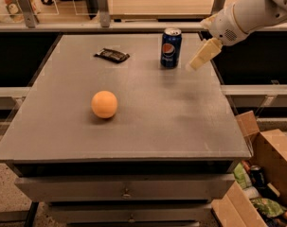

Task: Knock pepsi can over

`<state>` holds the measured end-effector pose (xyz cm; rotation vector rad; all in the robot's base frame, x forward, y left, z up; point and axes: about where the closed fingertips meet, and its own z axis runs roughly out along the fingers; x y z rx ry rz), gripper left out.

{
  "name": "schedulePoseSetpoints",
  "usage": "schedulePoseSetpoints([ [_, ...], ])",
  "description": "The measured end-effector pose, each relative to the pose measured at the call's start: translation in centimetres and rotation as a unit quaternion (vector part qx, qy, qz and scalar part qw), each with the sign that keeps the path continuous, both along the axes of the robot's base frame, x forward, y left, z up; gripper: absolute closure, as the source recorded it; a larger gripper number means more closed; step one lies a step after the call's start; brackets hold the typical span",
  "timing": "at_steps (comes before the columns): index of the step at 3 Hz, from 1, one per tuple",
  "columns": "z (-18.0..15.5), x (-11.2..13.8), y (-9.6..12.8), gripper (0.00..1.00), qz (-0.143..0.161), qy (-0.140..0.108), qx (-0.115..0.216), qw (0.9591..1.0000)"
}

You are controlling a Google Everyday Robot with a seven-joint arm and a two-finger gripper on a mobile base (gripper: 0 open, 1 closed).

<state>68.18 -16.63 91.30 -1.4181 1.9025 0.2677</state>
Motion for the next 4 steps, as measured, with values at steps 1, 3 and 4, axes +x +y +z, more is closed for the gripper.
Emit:
schedulePoseSetpoints([
  [1,-0.6,3.0,1.9,0.00,0.006,-0.015,0.050,0.9986],
  [3,-3.3,6.7,5.8,0.00,0.031,-0.014,0.135,0.9902],
  [4,-4.5,7.8,7.4,0.17,0.042,-0.011,0.157,0.9866],
])
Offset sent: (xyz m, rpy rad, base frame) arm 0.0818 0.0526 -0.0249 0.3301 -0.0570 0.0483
